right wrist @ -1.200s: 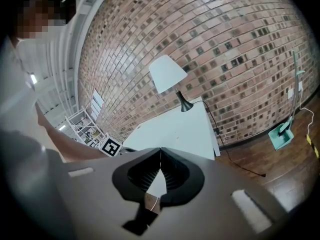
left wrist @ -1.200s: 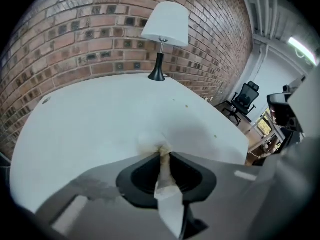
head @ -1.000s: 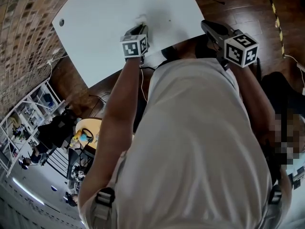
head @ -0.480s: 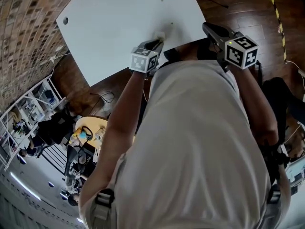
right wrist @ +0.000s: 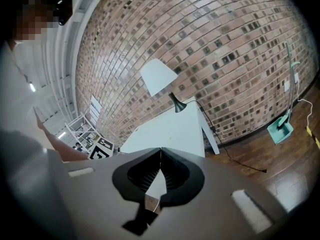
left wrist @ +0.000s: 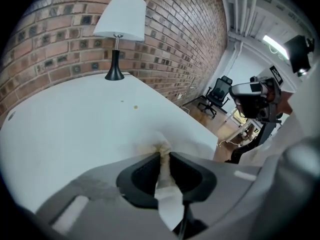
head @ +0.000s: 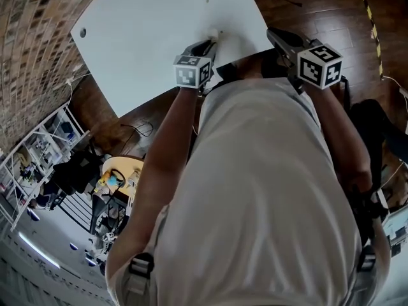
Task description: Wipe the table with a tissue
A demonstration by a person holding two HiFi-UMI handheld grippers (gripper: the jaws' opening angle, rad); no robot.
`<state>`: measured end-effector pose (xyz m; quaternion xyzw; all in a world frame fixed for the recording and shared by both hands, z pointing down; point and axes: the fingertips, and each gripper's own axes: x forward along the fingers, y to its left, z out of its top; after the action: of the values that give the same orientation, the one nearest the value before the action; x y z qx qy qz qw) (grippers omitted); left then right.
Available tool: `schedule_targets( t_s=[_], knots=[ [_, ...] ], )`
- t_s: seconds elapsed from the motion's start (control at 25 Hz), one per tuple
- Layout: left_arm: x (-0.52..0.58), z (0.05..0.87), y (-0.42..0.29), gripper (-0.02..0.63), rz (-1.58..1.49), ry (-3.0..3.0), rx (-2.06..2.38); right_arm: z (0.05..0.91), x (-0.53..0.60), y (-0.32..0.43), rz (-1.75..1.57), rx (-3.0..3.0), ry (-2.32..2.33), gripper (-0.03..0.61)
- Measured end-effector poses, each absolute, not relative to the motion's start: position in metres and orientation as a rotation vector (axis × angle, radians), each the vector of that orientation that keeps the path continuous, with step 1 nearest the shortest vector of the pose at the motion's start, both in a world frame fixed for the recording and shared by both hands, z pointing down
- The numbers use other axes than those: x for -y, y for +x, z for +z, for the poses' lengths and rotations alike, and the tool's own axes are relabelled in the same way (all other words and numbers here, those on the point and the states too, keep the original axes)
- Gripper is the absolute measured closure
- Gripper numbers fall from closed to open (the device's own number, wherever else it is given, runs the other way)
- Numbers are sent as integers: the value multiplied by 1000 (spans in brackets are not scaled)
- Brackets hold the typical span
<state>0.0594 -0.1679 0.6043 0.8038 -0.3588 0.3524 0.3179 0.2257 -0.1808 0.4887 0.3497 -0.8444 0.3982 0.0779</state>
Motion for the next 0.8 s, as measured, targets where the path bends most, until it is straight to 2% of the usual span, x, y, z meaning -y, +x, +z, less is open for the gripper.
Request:
schedule_targets(
  t_s=[0.24,0.56,0.8],
  knots=[
    [178,611,63,546,1019,2103,1011,495,188,255,1211,2521,1076,569],
    [161,623,61,546,1536,2263,732,496,202,276,1224,2530,1048,571],
    [168,630,76,545,1602,2213,640,498,207,291,1252,2530,1046,571]
  ],
)
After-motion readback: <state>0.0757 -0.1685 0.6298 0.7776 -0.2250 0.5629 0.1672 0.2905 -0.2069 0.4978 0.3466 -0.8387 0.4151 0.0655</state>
